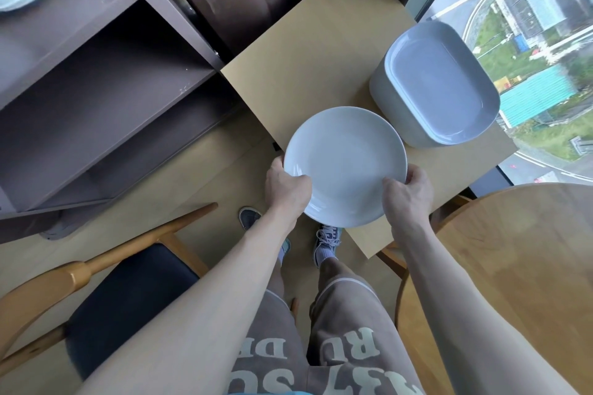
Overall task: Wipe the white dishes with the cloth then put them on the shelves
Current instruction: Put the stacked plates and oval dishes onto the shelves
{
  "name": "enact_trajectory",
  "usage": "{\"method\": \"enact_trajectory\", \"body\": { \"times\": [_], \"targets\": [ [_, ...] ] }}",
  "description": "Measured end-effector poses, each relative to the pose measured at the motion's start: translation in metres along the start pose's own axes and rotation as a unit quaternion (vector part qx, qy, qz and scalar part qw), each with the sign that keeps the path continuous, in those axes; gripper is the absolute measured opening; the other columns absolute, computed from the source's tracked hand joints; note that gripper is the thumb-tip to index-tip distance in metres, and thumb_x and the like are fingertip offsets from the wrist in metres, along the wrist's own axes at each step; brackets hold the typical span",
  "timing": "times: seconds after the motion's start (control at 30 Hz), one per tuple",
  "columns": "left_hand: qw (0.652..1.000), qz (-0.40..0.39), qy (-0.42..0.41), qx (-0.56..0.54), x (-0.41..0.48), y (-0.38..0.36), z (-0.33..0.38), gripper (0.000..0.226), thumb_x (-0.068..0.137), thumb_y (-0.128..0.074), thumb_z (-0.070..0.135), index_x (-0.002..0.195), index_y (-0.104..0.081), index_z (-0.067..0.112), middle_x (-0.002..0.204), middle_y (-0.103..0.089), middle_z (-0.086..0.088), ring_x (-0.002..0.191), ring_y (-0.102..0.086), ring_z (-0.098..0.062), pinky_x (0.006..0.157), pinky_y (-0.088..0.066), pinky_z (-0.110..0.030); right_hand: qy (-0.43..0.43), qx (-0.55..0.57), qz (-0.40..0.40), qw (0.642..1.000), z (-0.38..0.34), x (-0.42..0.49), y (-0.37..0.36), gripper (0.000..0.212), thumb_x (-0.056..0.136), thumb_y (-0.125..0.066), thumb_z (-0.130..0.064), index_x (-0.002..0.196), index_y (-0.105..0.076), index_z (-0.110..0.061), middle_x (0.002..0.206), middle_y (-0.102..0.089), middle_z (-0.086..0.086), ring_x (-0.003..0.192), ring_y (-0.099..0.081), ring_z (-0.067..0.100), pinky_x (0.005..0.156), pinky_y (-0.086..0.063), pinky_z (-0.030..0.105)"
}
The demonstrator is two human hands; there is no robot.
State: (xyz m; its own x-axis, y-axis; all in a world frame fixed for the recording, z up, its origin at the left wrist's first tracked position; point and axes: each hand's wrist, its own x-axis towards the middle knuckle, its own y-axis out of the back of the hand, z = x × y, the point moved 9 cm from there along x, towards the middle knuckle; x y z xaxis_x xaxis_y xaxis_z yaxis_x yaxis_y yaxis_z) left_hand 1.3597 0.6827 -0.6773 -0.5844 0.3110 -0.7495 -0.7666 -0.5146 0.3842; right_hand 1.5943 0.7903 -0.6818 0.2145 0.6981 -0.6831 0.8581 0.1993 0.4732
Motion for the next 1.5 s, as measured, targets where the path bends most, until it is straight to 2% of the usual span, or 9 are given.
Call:
{"method": "enact_trajectory", "body": {
  "times": [0.23, 0.47, 0.63, 0.73, 0.83, 0.93, 1.17, 1.33, 1.5],
  "targets": [
    [1.0, -0.003, 0.011, -0.02, -0.017, 0.012, -0.005, 0.032, 0.083, -0.052, -0.004, 0.103, -0.062, 0.018, 0.102, -0.068, -0.001, 0.09, -0.065, -0.019, 0.066, -0.053, -0.026, 0.105, -0.036, -0.033, 0.993, -0.053, -0.016, 0.008, 0.036, 0.089, -0.046, -0.005, 0.116, -0.048, -0.029, 0.113, -0.054, -0.011, 0.11, -0.054, 0.018, 0.098, -0.051, 0.047],
    [0.994, 0.052, 0.007, -0.097, -0.036, 0.074, 0.006, 0.029, 0.087, -0.064, 0.001, 0.103, -0.067, 0.025, 0.098, -0.073, 0.006, 0.091, -0.069, -0.016, 0.07, -0.057, -0.03, 0.202, -0.079, -0.087, 0.972, -0.113, -0.052, -0.009, 0.033, 0.088, -0.05, -0.011, 0.116, -0.055, -0.027, 0.104, -0.06, -0.016, 0.094, -0.064, 0.018, 0.072, -0.052, 0.035],
    [0.982, 0.103, -0.021, -0.158, -0.052, 0.157, 0.022, 0.031, 0.087, -0.066, 0.003, 0.1, -0.071, 0.031, 0.093, -0.074, 0.014, 0.091, -0.068, -0.005, 0.058, -0.052, -0.014, 0.271, -0.096, -0.126, 0.95, -0.159, -0.098, -0.056, 0.033, 0.09, -0.055, -0.013, 0.121, -0.056, -0.024, 0.109, -0.061, -0.016, 0.092, -0.062, 0.001, 0.064, -0.043, 0.022],
    [0.973, 0.127, -0.036, -0.19, -0.064, 0.21, 0.027, 0.042, 0.087, -0.067, 0.006, 0.09, -0.074, 0.046, 0.09, -0.075, 0.02, 0.094, -0.067, -0.004, 0.068, -0.059, -0.021, 0.331, -0.115, -0.157, 0.923, -0.189, -0.138, -0.096, 0.028, 0.094, -0.055, -0.012, 0.119, -0.052, -0.023, 0.101, -0.056, -0.023, 0.09, -0.058, -0.006, 0.063, -0.041, 0.013],
    [0.961, 0.159, -0.056, -0.221, -0.076, 0.268, 0.028, 0.051, 0.086, -0.068, 0.004, 0.08, -0.073, 0.054, 0.088, -0.075, 0.023, 0.092, -0.071, -0.006, 0.085, -0.064, -0.037, 0.375, -0.134, -0.194, 0.897, -0.215, -0.184, -0.143, 0.031, 0.098, -0.053, -0.013, 0.129, -0.05, -0.018, 0.107, -0.054, -0.011, 0.094, -0.053, 0.012, 0.078, -0.046, 0.03],
    [0.945, 0.207, -0.065, -0.245, -0.084, 0.328, 0.02, 0.045, 0.086, -0.07, 0.005, 0.082, -0.076, 0.049, 0.091, -0.077, 0.021, 0.094, -0.073, -0.008, 0.088, -0.064, -0.043, 0.415, -0.152, -0.237, 0.865, -0.236, -0.23, -0.193, 0.032, 0.098, -0.052, -0.013, 0.13, -0.05, -0.016, 0.103, -0.056, -0.011, 0.096, -0.054, 0.017, 0.071, -0.044, 0.03],
    [0.906, 0.3, -0.05, -0.295, -0.09, 0.458, -0.017, 0.032, 0.089, -0.069, 0.002, 0.089, -0.077, 0.033, 0.09, -0.078, 0.018, 0.098, -0.073, -0.011, 0.092, -0.063, -0.043, 0.463, -0.195, -0.342, 0.794, -0.256, -0.339, -0.314, 0.037, 0.094, -0.057, -0.014, 0.13, -0.047, -0.014, 0.108, -0.059, -0.007, 0.098, -0.055, 0.019, 0.081, -0.047, 0.036],
    [0.894, 0.337, -0.038, -0.294, -0.076, 0.541, -0.051, 0.03, 0.089, -0.067, 0.0, 0.087, -0.078, 0.028, 0.085, -0.078, 0.014, 0.096, -0.074, -0.016, 0.092, -0.063, -0.048, 0.488, -0.258, -0.402, 0.73, -0.251, -0.399, -0.402, 0.032, 0.086, -0.059, -0.01, 0.109, -0.038, -0.018, 0.105, -0.057, -0.001, 0.094, -0.054, 0.024, 0.067, -0.04, 0.032],
    [0.881, 0.36, -0.022, -0.305, -0.044, 0.61, -0.084, 0.033, 0.088, -0.065, -0.001, 0.086, -0.077, 0.029, 0.084, -0.079, 0.013, 0.094, -0.076, -0.017, 0.088, -0.064, -0.041, 0.488, -0.304, -0.444, 0.687, -0.243, -0.446, -0.482, 0.04, 0.081, -0.056, -0.023, 0.116, -0.038, -0.021, 0.112, -0.059, -0.001, 0.086, -0.066, 0.034, 0.075, -0.058, 0.046]
  ]
}}
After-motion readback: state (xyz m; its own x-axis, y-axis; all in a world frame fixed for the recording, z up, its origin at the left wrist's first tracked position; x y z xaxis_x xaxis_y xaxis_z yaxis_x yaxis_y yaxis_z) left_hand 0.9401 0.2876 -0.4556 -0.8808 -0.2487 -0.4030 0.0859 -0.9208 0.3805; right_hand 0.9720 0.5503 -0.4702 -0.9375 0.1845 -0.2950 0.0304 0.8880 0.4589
